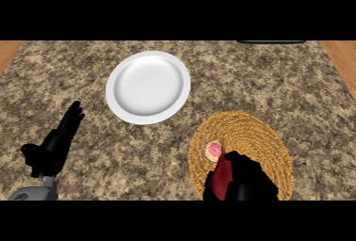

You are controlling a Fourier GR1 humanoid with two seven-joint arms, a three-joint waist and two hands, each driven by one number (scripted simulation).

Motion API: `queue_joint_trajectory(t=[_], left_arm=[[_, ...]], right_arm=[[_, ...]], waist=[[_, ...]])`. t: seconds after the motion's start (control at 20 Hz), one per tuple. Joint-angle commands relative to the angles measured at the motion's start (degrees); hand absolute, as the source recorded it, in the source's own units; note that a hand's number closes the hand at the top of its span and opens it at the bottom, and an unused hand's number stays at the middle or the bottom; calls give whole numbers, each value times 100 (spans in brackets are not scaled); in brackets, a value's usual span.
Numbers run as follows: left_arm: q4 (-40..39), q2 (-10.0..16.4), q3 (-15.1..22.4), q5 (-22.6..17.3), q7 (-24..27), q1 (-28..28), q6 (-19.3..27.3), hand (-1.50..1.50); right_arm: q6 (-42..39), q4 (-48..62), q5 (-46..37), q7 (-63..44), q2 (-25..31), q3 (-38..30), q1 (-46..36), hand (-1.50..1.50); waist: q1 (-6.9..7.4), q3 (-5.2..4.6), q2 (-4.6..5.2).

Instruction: Pick the pear from the placemat and place it in the plate

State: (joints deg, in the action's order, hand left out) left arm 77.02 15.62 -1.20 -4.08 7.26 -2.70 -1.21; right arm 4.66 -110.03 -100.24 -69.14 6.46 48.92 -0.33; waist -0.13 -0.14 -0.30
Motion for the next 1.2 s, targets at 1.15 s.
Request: queue_joint_trajectory(t=[1.15], left_arm=[[-74,-148,224,163,-41,-456,-132,0]], right_arm=[[325,2712,2854,-1006,-641,-1722,-4517,150]], waist=[[541,9,121]])
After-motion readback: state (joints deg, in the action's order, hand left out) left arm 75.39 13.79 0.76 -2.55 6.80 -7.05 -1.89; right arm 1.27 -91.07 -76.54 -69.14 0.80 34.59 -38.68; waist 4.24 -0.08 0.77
